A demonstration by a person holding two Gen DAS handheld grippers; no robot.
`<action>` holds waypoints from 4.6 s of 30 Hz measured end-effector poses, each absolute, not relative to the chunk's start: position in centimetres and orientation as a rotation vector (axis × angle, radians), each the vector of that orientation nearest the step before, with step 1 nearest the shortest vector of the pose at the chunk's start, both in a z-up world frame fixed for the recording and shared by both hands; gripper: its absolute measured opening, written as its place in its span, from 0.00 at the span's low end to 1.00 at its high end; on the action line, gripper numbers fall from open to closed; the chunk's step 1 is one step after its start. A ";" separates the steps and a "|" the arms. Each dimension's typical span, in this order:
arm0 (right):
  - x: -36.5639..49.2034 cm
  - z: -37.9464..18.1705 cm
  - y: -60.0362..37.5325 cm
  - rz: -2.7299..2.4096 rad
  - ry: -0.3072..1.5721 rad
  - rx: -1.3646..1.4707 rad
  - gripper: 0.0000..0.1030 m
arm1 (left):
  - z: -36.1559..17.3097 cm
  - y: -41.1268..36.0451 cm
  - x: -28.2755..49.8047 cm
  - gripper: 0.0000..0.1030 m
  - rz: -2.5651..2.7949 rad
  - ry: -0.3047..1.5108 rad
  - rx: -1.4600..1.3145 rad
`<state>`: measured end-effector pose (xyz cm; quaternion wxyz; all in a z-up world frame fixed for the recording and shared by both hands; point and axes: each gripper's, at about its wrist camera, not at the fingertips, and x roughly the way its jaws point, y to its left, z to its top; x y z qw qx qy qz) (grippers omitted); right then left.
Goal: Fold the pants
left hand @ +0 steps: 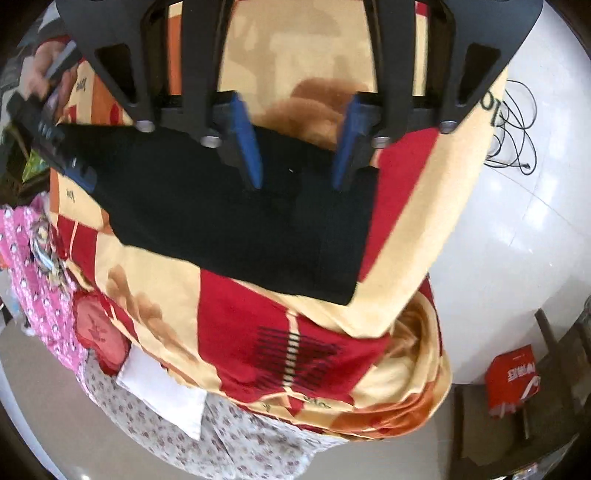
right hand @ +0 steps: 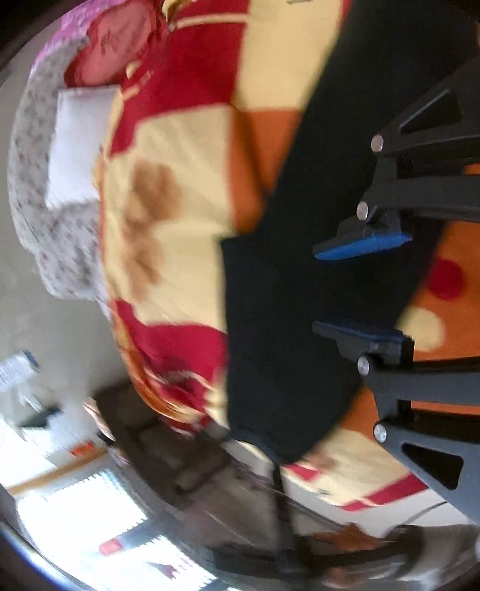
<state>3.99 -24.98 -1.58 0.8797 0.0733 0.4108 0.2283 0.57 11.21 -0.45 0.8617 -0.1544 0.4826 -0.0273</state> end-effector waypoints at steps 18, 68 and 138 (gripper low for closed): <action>11.5 -4.1 -22.0 0.360 0.883 0.017 0.08 | -3.8 11.4 2.8 0.51 0.079 1.031 -0.253; -0.2 -2.3 -32.2 0.262 0.887 0.199 0.24 | -0.5 -4.0 0.6 0.51 -0.054 0.953 -0.014; -0.3 -2.5 -25.4 0.673 0.899 0.260 0.37 | 0.4 -5.8 8.3 0.66 -0.476 1.084 -0.307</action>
